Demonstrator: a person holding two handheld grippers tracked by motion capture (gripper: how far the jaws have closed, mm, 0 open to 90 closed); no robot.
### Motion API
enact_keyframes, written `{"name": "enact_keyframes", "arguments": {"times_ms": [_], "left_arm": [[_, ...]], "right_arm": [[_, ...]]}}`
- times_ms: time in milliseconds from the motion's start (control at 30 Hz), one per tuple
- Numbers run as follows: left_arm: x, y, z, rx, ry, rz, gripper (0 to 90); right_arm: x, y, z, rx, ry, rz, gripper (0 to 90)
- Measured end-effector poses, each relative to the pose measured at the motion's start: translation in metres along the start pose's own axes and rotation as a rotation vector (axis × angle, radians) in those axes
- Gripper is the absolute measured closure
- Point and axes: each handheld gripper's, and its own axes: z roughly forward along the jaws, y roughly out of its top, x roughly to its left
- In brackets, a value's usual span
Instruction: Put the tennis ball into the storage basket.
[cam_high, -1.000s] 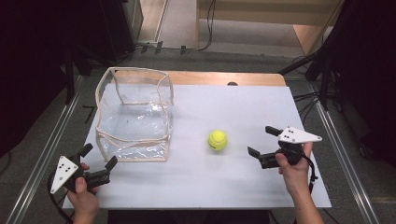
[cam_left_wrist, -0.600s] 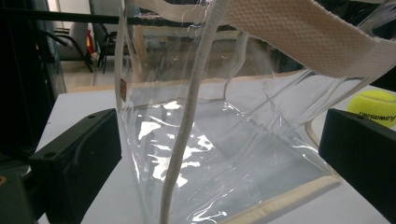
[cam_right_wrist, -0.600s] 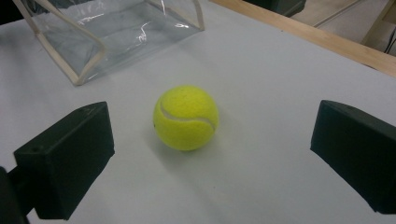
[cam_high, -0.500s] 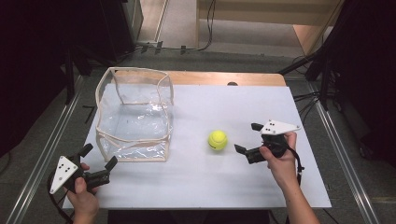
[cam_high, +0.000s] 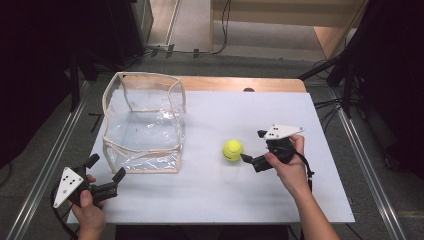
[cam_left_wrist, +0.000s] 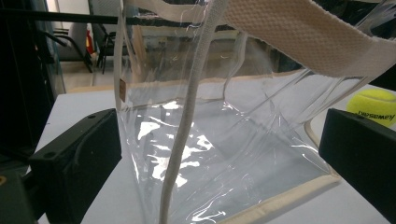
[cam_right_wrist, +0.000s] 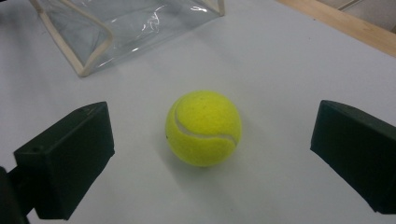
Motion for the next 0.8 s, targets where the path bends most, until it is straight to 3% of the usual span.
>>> {"name": "enact_keyframes", "arguments": {"times_ms": [567,800], "left_arm": [[0.0,0.0,0.0,0.002,-0.004,0.004,0.0],[-0.001,0.0,0.0,0.001,0.0,0.005,0.0]], "right_arm": [[0.0,0.015,0.027,0.134,0.042,-0.024,0.0],[-0.003,0.018,0.039,0.208,0.084,-0.025,0.0]]}}
